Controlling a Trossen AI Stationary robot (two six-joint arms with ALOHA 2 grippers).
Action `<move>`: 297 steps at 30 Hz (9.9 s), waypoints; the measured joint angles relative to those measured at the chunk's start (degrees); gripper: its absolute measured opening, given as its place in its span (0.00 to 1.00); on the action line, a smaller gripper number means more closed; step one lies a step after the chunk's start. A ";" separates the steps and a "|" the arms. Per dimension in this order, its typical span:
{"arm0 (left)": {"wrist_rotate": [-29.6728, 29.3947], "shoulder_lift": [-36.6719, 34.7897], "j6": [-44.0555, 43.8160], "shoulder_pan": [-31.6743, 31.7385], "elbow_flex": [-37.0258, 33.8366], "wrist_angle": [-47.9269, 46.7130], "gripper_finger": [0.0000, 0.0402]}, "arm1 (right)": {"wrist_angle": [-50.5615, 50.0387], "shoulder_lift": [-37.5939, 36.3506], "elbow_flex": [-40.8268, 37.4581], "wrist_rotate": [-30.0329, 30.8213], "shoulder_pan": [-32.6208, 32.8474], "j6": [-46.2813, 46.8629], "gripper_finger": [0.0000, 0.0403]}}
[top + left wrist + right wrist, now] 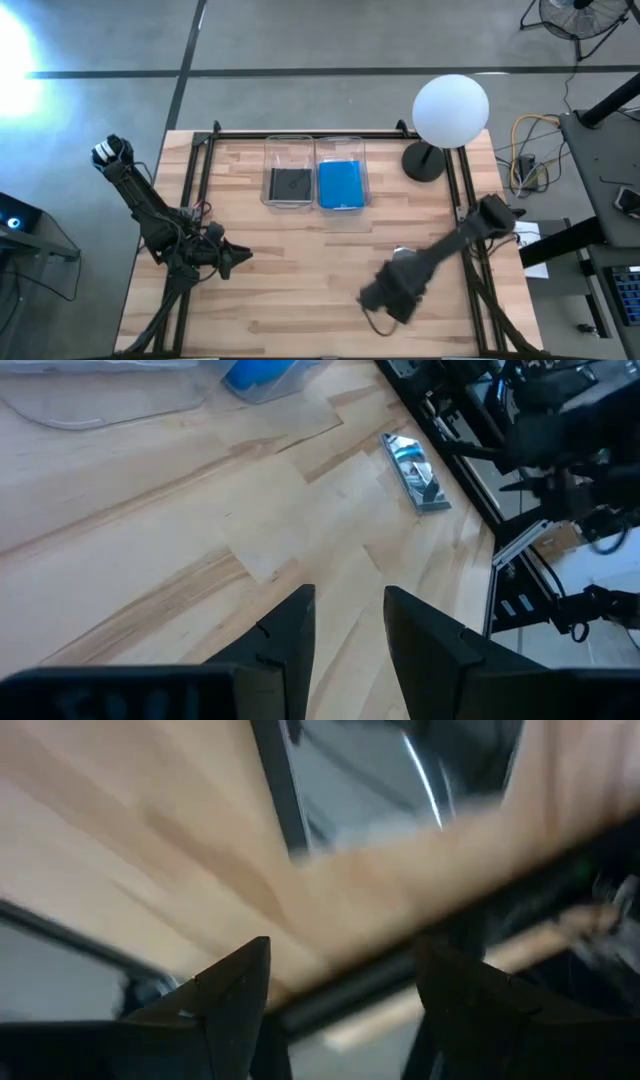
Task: Pick & place jewel cases by type
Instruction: Put the black CD case into the left transparent bin
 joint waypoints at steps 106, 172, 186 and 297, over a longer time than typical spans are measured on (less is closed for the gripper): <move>54.73 53.08 27.73 46.95 22.27 31.05 0.26 | 75.90 -7.85 -35.43 21.24 -8.23 29.60 0.57; 61.75 50.96 35.86 37.94 28.30 50.61 0.26 | 84.01 -7.69 -36.26 27.97 -1.03 24.00 0.57; 62.15 51.30 33.46 37.70 28.17 52.85 0.26 | 84.46 -7.69 -36.48 29.19 -1.05 20.17 0.57; 53.29 33.77 29.59 25.75 5.31 15.29 0.26 | 71.07 13.35 3.44 45.49 -7.79 22.31 0.61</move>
